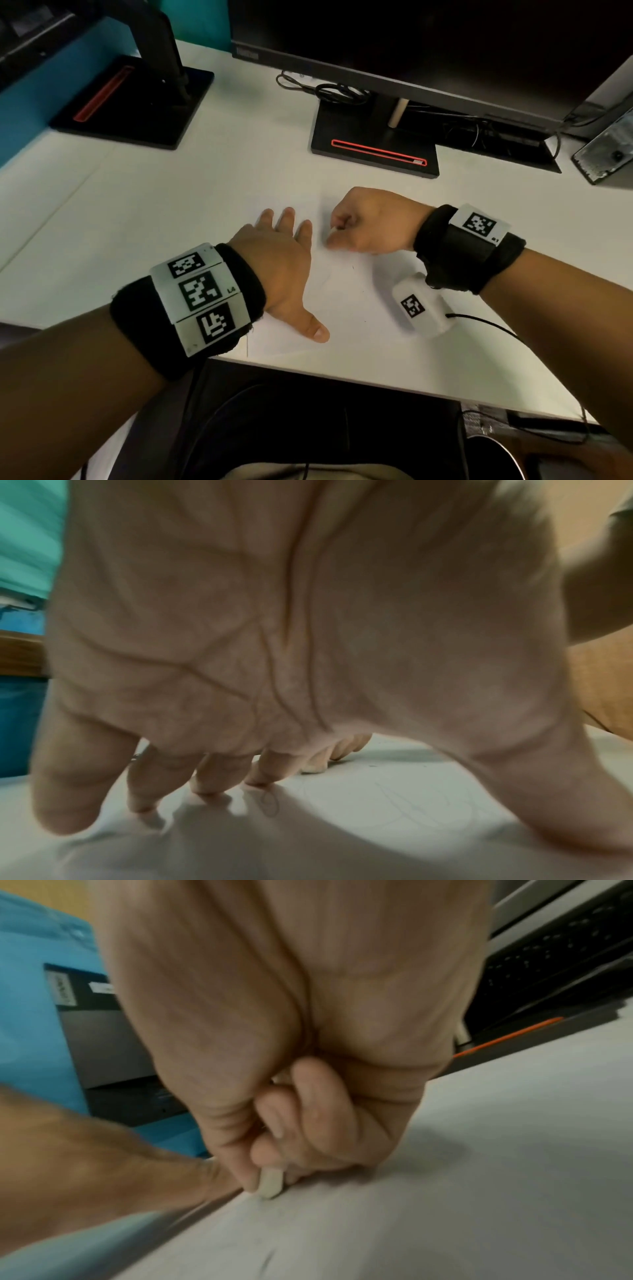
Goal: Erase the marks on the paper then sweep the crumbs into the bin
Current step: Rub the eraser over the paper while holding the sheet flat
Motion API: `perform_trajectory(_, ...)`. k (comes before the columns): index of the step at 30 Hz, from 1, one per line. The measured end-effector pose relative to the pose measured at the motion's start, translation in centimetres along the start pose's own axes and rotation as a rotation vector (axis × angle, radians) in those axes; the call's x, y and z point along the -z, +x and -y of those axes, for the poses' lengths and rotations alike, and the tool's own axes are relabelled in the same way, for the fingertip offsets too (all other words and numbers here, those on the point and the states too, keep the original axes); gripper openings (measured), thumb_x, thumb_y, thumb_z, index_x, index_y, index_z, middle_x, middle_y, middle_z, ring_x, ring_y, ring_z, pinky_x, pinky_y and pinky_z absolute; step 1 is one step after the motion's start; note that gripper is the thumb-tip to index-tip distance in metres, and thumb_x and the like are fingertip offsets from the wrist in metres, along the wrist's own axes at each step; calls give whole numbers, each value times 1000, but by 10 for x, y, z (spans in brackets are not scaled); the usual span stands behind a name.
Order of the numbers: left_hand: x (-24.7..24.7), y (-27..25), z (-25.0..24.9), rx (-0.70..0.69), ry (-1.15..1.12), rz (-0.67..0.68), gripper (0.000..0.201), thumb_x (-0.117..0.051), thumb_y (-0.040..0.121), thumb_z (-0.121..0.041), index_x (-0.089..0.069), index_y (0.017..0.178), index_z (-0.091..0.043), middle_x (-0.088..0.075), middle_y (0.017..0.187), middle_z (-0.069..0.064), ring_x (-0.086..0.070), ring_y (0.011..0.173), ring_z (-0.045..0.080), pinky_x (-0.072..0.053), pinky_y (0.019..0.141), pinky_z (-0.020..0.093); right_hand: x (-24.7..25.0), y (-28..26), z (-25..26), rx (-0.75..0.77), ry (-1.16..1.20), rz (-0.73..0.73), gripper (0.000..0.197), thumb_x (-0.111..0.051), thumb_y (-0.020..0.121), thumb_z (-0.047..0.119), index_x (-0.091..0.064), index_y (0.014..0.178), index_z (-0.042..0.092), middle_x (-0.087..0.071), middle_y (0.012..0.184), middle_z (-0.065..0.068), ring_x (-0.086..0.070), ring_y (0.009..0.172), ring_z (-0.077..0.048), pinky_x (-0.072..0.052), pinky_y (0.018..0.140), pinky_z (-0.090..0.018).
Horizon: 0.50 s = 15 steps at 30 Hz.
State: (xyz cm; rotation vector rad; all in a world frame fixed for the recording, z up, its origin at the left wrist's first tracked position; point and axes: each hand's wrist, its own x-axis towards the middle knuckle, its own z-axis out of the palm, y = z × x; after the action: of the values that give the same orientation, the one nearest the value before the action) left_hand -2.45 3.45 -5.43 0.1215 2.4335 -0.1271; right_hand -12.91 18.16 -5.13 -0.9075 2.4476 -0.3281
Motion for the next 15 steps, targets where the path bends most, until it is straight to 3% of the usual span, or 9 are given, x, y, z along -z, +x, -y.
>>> perform_trajectory(6, 0, -1, 1, -7, -13, -7, 157, -60, 52, -95, 24, 155, -10, 27, 162, 17, 14, 151, 41, -12, 123, 55, 9, 5, -6, -64, -3, -60, 37, -63, 94, 29, -54, 63, 10, -47, 59, -5, -43, 53, -17, -41, 56, -28)
perform_trajectory(9, -1, 0, 2, -8, -13, -5, 158, -60, 51, -95, 24, 154, -10, 27, 162, 17, 14, 151, 41, -11, 123, 55, 0, 2, -2, -19, 19, 8, 35, -65, 95, 31, -58, 67, 10, -49, 59, -2, -45, 51, -14, -42, 49, -19)
perform_trajectory(15, -1, -1, 1, -9, -20, -2, 157, -60, 52, -95, 25, 154, -11, 28, 162, 17, 15, 151, 41, -11, 123, 55, 13, 4, -15, -100, 32, -72, 36, -64, 93, 27, -56, 64, 7, -49, 58, -5, -45, 51, -17, -42, 54, -28)
